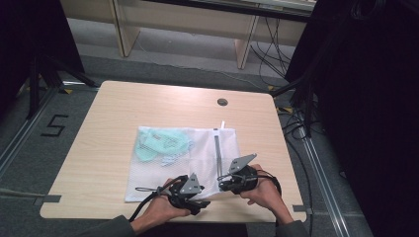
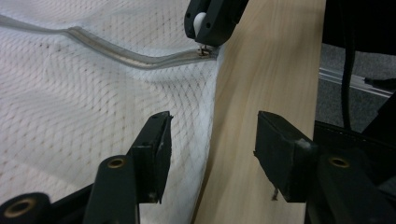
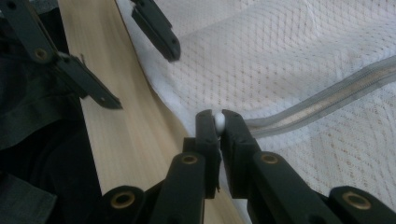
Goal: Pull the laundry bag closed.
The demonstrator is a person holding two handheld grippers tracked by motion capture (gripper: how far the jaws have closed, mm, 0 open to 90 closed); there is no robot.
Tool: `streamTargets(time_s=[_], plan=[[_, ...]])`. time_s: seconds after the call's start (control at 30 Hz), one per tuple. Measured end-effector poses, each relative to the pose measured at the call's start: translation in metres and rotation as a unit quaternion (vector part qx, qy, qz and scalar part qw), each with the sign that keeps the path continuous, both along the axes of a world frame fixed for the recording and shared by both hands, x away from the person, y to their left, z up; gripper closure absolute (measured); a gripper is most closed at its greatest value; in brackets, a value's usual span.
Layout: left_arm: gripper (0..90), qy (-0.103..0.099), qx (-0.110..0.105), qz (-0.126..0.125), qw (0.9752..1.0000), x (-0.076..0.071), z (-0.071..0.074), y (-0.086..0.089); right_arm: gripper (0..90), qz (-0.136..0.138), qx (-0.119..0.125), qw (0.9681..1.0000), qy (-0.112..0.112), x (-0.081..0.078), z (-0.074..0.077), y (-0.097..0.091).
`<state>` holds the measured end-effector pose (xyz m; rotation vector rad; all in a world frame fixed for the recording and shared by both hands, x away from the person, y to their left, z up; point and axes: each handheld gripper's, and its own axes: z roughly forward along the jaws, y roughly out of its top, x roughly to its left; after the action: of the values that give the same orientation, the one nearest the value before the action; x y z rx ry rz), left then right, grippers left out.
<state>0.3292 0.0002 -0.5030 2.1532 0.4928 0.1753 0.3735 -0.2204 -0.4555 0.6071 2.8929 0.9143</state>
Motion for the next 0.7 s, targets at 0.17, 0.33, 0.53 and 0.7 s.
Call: streamTargets(time_s=[0.17, 0.33, 0.53, 0.7], plan=[[54.0, -0.007, -0.021, -0.013, 0.9997, 0.006, -0.002, -0.011, 86.6, -0.004, -0.003, 1.0000, 0.003, 0.000, 0.001, -0.001], [59.2, -0.019, 0.001, -0.003, 0.9998, 0.007, -0.008, -0.018, 86.5, -0.006, -0.004, 1.0000, 0.005, 0.000, 0.002, 0.000], [65.0, -0.047, 0.019, -0.011, 0.9986, 0.009, -0.010, -0.027, 86.5, 0.006, 0.004, 1.0000, -0.005, 0.001, 0.001, 0.000], [74.3, -0.048, 0.022, -0.022, 0.9984, 0.011, -0.010, -0.029, 86.5, -0.001, -0.004, 1.0000, 0.004, 0.000, 0.001, 0.000]])
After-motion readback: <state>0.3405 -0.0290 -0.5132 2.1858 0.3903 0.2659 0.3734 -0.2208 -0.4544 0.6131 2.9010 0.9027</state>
